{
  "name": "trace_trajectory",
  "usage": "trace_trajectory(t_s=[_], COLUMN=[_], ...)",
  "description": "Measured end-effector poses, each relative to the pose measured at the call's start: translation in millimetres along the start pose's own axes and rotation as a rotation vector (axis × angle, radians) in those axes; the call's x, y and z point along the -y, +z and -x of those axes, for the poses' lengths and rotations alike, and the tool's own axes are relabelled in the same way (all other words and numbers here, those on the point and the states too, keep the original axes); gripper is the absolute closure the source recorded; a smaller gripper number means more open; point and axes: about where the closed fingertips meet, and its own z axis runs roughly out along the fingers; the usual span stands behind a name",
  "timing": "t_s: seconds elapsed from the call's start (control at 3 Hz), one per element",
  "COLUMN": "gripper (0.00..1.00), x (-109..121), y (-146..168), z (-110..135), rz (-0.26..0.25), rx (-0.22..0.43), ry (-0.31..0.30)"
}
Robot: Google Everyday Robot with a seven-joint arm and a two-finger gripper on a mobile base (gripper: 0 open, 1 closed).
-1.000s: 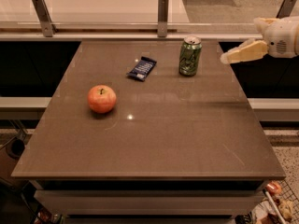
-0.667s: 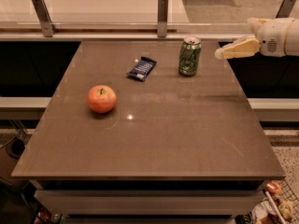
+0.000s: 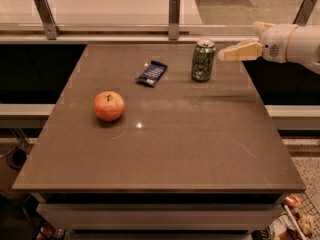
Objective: Knock green can over
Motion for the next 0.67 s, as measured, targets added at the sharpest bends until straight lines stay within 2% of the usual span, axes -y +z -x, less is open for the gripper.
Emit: trace_trajectory(t_s=[0.67], gripper=[0.00], x=[-16.3], y=[24.9], z=[-12.4], rz=[0.004], rx=[0.035], ry=[0.035])
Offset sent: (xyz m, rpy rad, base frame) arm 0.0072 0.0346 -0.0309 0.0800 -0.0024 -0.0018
